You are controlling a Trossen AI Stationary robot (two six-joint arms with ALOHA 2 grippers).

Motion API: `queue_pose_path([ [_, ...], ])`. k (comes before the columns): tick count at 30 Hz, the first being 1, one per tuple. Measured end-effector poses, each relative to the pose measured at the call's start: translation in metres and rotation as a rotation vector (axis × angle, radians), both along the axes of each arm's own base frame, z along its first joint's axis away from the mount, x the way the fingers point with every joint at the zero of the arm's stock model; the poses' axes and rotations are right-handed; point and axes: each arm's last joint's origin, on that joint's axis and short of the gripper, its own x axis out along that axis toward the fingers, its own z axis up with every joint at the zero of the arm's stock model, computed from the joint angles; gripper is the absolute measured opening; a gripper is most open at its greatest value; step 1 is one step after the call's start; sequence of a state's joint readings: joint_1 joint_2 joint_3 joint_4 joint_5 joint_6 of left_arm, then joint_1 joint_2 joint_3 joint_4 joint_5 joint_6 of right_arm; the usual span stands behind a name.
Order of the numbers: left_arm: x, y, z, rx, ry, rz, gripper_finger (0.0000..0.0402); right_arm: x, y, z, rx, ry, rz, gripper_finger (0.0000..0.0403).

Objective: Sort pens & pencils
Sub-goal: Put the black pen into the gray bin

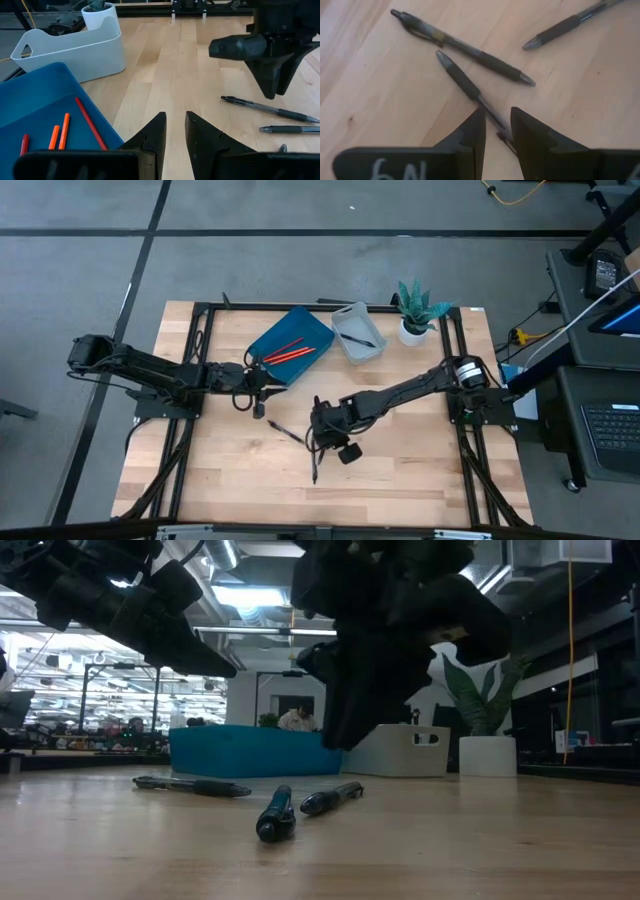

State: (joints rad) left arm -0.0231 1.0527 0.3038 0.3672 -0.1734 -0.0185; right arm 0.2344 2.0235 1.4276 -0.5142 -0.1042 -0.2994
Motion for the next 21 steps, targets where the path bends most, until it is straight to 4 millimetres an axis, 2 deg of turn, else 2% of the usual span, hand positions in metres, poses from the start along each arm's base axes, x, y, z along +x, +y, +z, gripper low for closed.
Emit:
queue_pose_path([
  [5, 0.000, 0.000, 0.000, 0.001, 0.000, 0.000, 0.0066, 0.005, 0.001, -0.007, -0.016, 0.041, 0.016, 0.0092],
  [13, 0.000, 0.000, 0.000, 0.001, 0.001, 0.000, 0.0066, 0.007, -0.001, -0.033, -0.036, 0.135, 0.014, 0.0092],
  [21, 0.000, -0.001, 0.000, 0.000, 0.000, -0.008, 0.0066, 0.008, -0.009, -0.038, -0.019, 0.170, -0.035, 0.0092],
])
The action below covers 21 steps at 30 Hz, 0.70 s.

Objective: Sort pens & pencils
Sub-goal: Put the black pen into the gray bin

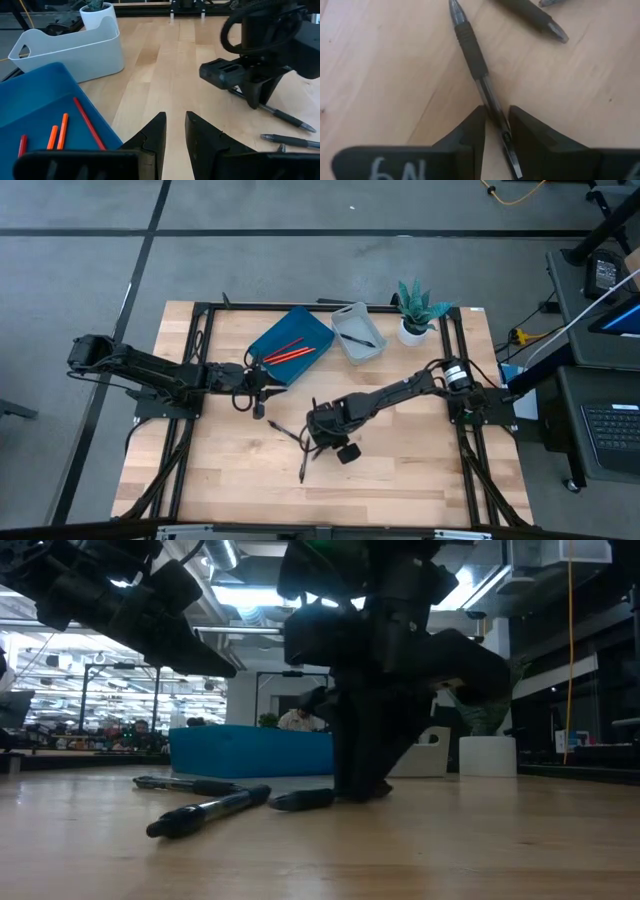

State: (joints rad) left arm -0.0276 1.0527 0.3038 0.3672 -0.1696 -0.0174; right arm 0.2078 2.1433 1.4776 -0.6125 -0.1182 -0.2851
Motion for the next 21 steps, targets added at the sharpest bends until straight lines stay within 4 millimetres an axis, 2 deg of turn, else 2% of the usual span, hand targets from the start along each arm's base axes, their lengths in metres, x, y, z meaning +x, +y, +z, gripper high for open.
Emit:
queue_pose_path([
  [6, 0.0000, -0.0001, 0.0000, 0.000, 0.000, -0.002, 0.0066, 0.0001, -0.0039, -0.0014, 0.020, 0.015, -0.023, 0.0081],
  [12, 0.0000, -0.0001, 0.0000, 0.000, 0.000, -0.001, 0.0066, 0.0003, -0.0079, -0.0018, 0.026, 0.026, -0.054, 0.0025],
  [21, 0.0000, 0.0000, 0.0000, 0.000, 0.000, -0.001, 0.0066, 0.0001, -0.0083, -0.0023, 0.030, 0.029, -0.050, 0.0025],
])
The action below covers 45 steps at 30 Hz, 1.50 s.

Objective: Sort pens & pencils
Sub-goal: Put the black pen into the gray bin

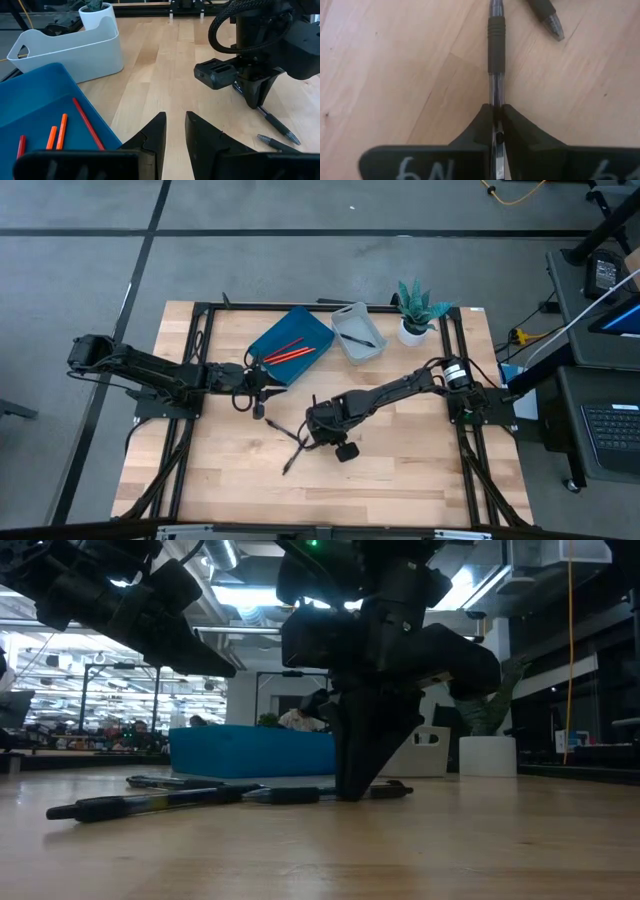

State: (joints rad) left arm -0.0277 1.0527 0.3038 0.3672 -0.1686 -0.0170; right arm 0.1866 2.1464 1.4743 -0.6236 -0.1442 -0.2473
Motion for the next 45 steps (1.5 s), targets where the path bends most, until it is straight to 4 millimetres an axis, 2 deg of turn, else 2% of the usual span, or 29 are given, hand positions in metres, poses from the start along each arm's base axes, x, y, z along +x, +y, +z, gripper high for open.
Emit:
queue_pose_path([
  [7, 0.000, 0.000, 0.000, 0.000, 0.000, 0.000, 0.0066, 0.000, -0.001, 0.002, 0.012, -0.004, 0.009, 0.0025],
  [11, 0.000, 0.000, 0.000, 0.001, 0.000, 0.001, 0.0066, -0.005, -0.002, 0.012, 0.004, 0.000, -0.003, 0.0025],
  [16, 0.000, 0.000, 0.000, 0.001, 0.000, 0.000, 0.0066, -0.009, -0.003, 0.036, -0.003, -0.055, -0.014, 0.0025],
  [26, 0.000, 0.000, 0.000, 0.001, 0.001, 0.000, 0.0066, -0.017, -0.008, 0.068, -0.087, -0.127, -0.072, 0.0025],
  [30, 0.000, 0.000, 0.000, 0.001, 0.002, 0.000, 0.0066, -0.022, -0.009, 0.088, -0.077, -0.177, -0.078, 0.0025],
  [41, 0.000, 0.000, -0.001, 0.002, 0.011, 0.000, 0.0066, -0.043, -0.020, 0.140, -0.092, -0.302, -0.114, 0.0025],
  [45, -0.001, 0.000, -0.002, 0.002, 0.018, 0.000, 0.0066, -0.050, -0.025, 0.150, -0.109, -0.308, -0.130, 0.0025],
])
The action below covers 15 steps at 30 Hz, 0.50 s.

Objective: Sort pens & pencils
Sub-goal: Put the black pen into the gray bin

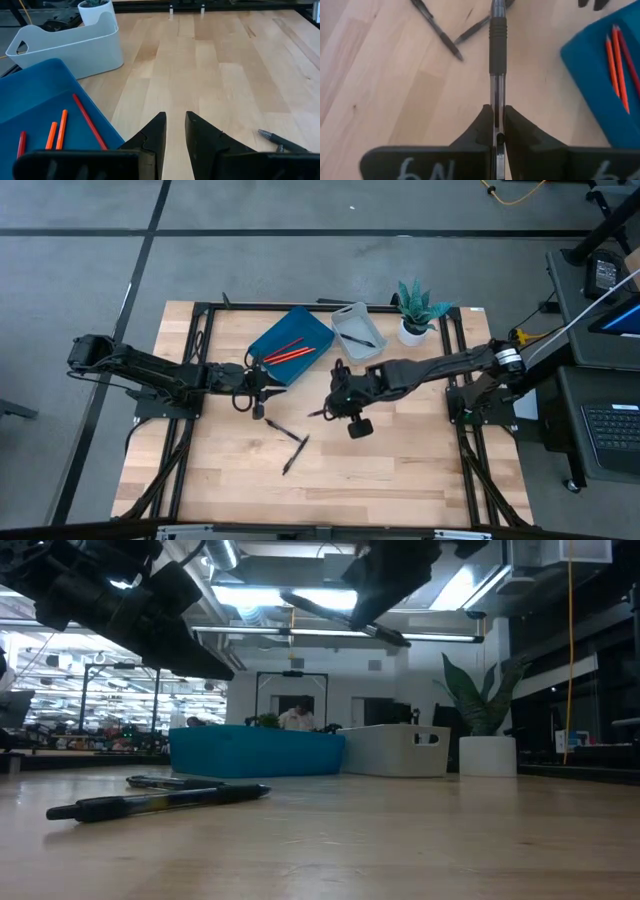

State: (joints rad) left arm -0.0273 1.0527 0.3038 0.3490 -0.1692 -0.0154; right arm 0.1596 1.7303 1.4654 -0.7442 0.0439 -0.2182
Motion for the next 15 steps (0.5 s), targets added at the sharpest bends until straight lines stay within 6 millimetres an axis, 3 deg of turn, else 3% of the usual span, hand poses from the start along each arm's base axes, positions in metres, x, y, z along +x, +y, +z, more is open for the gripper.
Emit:
queue_pose_path([
  [7, 0.000, 0.000, 0.000, 0.000, 0.005, 0.000, 0.0066, -0.010, -0.011, 0.001, -0.012, 0.001, -0.035, 0.0025],
  [15, 0.000, 0.000, -0.001, 0.000, 0.006, 0.000, 0.0066, -0.050, -0.024, -0.002, 0.031, -0.147, -0.079, 0.0025],
])
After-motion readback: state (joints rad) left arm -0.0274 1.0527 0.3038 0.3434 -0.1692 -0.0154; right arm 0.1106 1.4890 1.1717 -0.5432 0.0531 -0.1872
